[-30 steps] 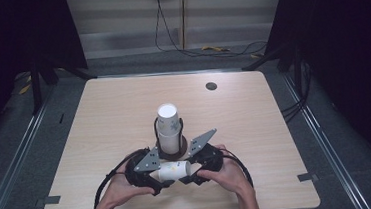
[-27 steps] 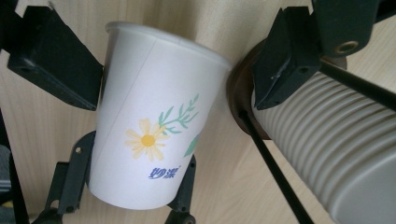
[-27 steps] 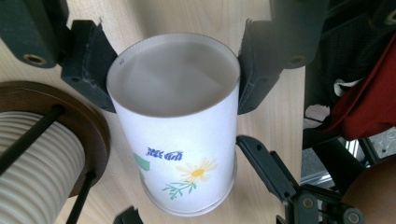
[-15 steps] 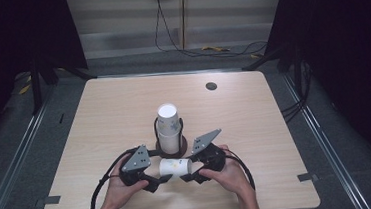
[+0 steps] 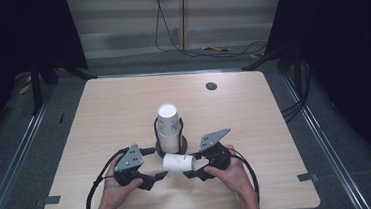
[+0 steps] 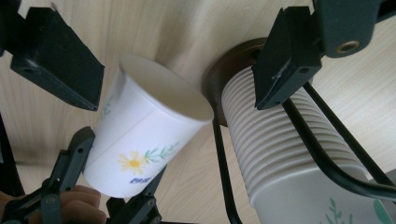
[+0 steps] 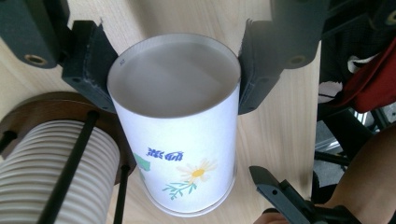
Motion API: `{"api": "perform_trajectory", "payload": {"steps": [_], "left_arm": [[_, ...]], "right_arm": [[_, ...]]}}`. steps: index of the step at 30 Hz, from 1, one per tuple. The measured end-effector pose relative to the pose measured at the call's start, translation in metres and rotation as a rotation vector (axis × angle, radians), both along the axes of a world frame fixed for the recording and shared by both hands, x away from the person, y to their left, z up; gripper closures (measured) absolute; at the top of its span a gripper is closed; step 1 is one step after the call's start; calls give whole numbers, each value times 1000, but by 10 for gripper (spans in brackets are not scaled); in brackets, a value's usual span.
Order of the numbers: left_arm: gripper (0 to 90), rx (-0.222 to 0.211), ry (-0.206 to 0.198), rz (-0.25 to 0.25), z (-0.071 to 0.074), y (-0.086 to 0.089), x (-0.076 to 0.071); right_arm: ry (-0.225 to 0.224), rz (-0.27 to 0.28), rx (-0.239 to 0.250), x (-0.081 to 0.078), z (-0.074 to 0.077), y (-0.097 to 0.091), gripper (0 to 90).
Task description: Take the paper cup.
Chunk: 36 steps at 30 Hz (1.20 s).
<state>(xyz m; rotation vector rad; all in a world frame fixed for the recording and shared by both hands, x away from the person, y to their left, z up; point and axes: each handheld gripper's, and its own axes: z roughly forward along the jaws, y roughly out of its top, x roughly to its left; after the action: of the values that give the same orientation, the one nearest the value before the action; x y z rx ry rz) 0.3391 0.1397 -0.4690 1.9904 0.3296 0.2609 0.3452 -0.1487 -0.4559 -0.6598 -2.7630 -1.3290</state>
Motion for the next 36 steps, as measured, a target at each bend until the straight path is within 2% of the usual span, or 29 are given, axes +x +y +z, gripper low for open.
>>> {"api": "perform_trajectory", "payload": {"steps": [2, 7, 15, 16, 20, 22, 29, 36], "left_arm": [[162, -29, -2, 16, -2, 1, -1], [162, -54, 3, 41, -6, 5, -3], [161, -73, 17, 8, -6, 3, -6], [161, -64, 15, 6, -6, 4, -6], [160, -107, 21, 16, -11, 6, -6], [157, -133, 35, 1, -13, 8, -7], [158, -123, 33, -26, -16, 4, -9], [157, -138, 31, -54, -16, 4, -10]], "right_arm": [[-10, -12, 7, -1, 0, -2, 366], [-20, -25, 43, -2, -1, -6, 364], [-26, -22, 94, -3, -5, -9, 364], [-25, -19, 103, -3, -5, -10, 364], [-30, -14, 137, -5, -7, -12, 364], [-33, -14, 146, -5, -8, -13, 364], [-47, 3, 196, -5, -10, -14, 365], [-41, 9, 248, -6, -17, -15, 365]]}}
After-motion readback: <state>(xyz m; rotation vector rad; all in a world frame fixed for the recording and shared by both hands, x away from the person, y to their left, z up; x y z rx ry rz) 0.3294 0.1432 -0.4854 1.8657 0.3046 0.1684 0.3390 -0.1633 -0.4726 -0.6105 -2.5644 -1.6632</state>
